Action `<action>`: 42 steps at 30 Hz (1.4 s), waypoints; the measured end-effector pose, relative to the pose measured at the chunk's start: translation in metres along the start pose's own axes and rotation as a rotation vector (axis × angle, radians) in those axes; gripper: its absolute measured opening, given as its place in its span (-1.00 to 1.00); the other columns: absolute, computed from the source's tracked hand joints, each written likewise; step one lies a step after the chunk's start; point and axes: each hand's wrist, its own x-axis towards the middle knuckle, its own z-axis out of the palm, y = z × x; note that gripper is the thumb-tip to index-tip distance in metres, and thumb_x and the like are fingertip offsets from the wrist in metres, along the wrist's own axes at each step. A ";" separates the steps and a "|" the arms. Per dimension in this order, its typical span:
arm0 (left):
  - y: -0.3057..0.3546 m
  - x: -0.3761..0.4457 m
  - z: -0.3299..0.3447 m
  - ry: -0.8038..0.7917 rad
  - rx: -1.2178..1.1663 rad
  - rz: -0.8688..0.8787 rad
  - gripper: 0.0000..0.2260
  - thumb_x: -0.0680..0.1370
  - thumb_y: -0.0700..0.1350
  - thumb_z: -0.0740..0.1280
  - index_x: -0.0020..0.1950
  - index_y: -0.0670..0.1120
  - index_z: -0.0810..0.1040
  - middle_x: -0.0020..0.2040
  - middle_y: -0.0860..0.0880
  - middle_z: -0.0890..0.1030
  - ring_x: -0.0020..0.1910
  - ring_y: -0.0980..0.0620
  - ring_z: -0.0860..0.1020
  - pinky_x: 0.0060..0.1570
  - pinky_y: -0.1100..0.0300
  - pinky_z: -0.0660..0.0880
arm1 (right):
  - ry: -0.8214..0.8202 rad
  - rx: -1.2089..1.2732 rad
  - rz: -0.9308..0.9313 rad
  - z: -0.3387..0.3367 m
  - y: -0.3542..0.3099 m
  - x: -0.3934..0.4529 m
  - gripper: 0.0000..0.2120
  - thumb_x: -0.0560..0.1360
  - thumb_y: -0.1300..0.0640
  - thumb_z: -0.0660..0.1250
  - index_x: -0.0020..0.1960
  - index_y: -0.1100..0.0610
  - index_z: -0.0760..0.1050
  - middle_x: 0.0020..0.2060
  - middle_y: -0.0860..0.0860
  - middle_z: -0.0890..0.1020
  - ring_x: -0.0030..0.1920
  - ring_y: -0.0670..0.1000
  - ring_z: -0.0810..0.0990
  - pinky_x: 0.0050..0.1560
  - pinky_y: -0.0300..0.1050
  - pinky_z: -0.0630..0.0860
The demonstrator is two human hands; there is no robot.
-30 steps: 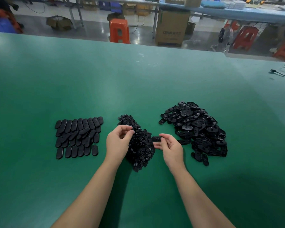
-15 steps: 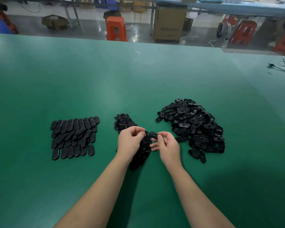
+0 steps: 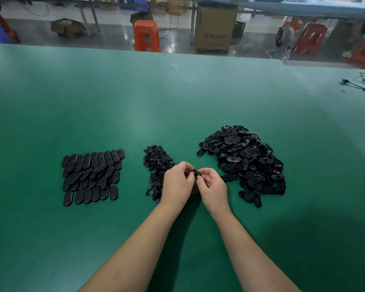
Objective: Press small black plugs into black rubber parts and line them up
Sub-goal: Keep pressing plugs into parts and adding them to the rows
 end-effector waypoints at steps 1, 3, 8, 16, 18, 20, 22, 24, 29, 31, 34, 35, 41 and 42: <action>-0.001 0.001 0.000 0.004 0.012 0.003 -0.91 0.56 -0.20 0.36 -0.03 -0.07 0.66 -0.16 0.08 0.66 -0.16 0.12 0.59 -0.07 0.27 0.50 | -0.003 -0.003 -0.002 0.000 0.000 0.000 -0.80 0.56 0.28 0.34 -0.02 -0.04 0.55 -0.15 -0.15 0.74 -0.07 -0.17 0.71 -0.07 -0.24 0.59; -0.001 0.002 0.000 0.009 0.033 0.013 -0.91 0.56 -0.19 0.36 -0.04 -0.08 0.67 -0.16 0.07 0.66 -0.16 0.12 0.59 -0.10 0.29 0.48 | -0.010 -0.010 -0.004 0.001 0.002 0.001 -0.79 0.56 0.27 0.34 -0.02 -0.05 0.54 -0.15 -0.18 0.74 -0.10 -0.16 0.71 -0.06 -0.21 0.60; -0.001 0.002 -0.002 -0.005 0.106 0.077 -0.89 0.56 -0.20 0.34 -0.06 -0.06 0.66 -0.17 0.10 0.61 -0.16 0.14 0.54 -0.14 0.30 0.40 | -0.016 -0.029 -0.011 0.000 0.004 0.001 -0.81 0.57 0.24 0.32 -0.04 -0.07 0.53 -0.15 -0.18 0.73 -0.13 -0.10 0.71 -0.01 -0.02 0.65; -0.003 0.008 -0.004 0.036 0.041 0.043 -0.91 0.49 -0.19 0.46 -0.04 -0.05 0.66 0.01 0.04 0.48 -0.15 0.18 0.46 -0.06 0.31 0.37 | -0.044 0.048 -0.011 0.001 -0.001 -0.001 -0.81 0.61 0.32 0.26 -0.01 0.04 0.52 -0.23 -0.07 0.72 -0.31 -0.05 0.65 -0.23 -0.11 0.62; -0.004 0.013 -0.009 -0.035 0.017 -0.007 -0.78 0.46 -0.17 0.50 0.09 0.00 0.65 0.04 0.06 0.55 -0.11 0.12 0.52 -0.02 0.29 0.40 | -0.048 0.078 -0.013 0.001 -0.002 -0.002 -0.81 0.62 0.34 0.23 -0.01 0.08 0.52 -0.31 -0.07 0.68 -0.38 -0.05 0.60 -0.31 -0.17 0.57; -0.005 0.019 -0.016 -0.144 -0.053 -0.069 -0.80 0.44 -0.16 0.54 0.03 0.01 0.68 -0.08 0.05 0.66 -0.11 0.09 0.61 -0.09 0.32 0.45 | -0.048 0.092 -0.018 0.002 -0.003 -0.002 -0.80 0.62 0.36 0.21 -0.03 0.09 0.51 -0.37 -0.07 0.65 -0.42 -0.06 0.56 -0.35 -0.20 0.55; -0.008 0.022 -0.021 -0.214 -0.120 -0.092 -0.86 0.41 -0.17 0.58 -0.14 0.01 0.67 -0.23 0.04 0.68 -0.23 0.10 0.61 -0.17 0.29 0.49 | -0.051 0.087 -0.024 0.002 -0.003 -0.002 -0.82 0.63 0.33 0.23 -0.04 0.09 0.51 -0.39 -0.05 0.64 -0.42 -0.06 0.55 -0.36 -0.19 0.55; -0.008 0.022 -0.024 -0.234 -0.152 -0.089 -0.85 0.39 -0.17 0.60 -0.20 0.02 0.67 -0.31 0.06 0.65 -0.32 0.13 0.56 -0.22 0.25 0.51 | -0.054 0.075 -0.035 0.002 -0.003 -0.002 -0.85 0.63 0.29 0.26 -0.04 0.08 0.52 -0.39 -0.05 0.64 -0.42 -0.07 0.55 -0.36 -0.19 0.55; -0.006 0.019 -0.021 -0.263 -0.227 -0.097 -0.91 0.45 -0.21 0.53 -0.14 -0.01 0.72 -0.24 -0.02 0.72 -0.25 0.12 0.64 -0.10 0.21 0.58 | -0.035 0.037 -0.049 0.002 -0.002 -0.002 -0.84 0.65 0.23 0.27 -0.04 0.02 0.52 -0.38 -0.10 0.61 -0.41 -0.10 0.50 -0.37 -0.17 0.50; -0.006 0.018 -0.019 -0.247 -0.219 -0.118 -0.93 0.48 -0.20 0.50 -0.10 -0.03 0.72 -0.21 -0.01 0.73 -0.21 0.11 0.66 -0.08 0.22 0.58 | -0.035 0.017 -0.053 0.001 -0.001 -0.002 -0.83 0.65 0.23 0.26 -0.04 0.00 0.52 -0.39 -0.11 0.59 -0.41 -0.11 0.49 -0.37 -0.17 0.49; -0.008 0.016 -0.017 -0.247 -0.188 -0.139 -0.92 0.51 -0.18 0.46 -0.03 -0.05 0.72 -0.20 0.04 0.72 -0.26 0.18 0.63 -0.13 0.23 0.57 | -0.036 -0.006 -0.058 0.002 -0.001 -0.002 -0.82 0.66 0.24 0.24 -0.04 0.00 0.51 -0.42 -0.11 0.57 -0.42 -0.11 0.47 -0.36 -0.13 0.49; -0.009 0.016 -0.017 -0.256 -0.173 -0.137 -0.92 0.51 -0.17 0.46 -0.03 -0.04 0.73 -0.22 0.05 0.71 -0.33 0.23 0.59 -0.18 0.24 0.53 | -0.036 -0.007 -0.057 0.002 -0.001 -0.001 -0.82 0.66 0.25 0.24 -0.04 0.01 0.51 -0.42 -0.10 0.56 -0.42 -0.10 0.46 -0.35 -0.09 0.49; -0.007 0.016 -0.018 -0.218 -0.031 -0.109 -0.94 0.49 -0.11 0.45 -0.17 0.02 0.69 -0.28 0.07 0.69 -0.32 0.14 0.59 -0.32 0.37 0.47 | -0.039 -0.025 -0.060 0.002 0.000 -0.001 -0.82 0.65 0.24 0.25 -0.04 0.01 0.51 -0.39 -0.08 0.59 -0.42 -0.10 0.48 -0.35 -0.05 0.51; -0.005 0.015 -0.016 -0.204 -0.024 -0.110 -0.94 0.49 -0.11 0.45 -0.18 0.01 0.68 -0.28 0.07 0.69 -0.33 0.13 0.59 -0.36 0.40 0.45 | -0.037 -0.020 -0.057 0.002 0.000 -0.001 -0.83 0.65 0.24 0.25 -0.04 0.01 0.51 -0.38 -0.09 0.60 -0.43 -0.11 0.48 -0.36 -0.09 0.51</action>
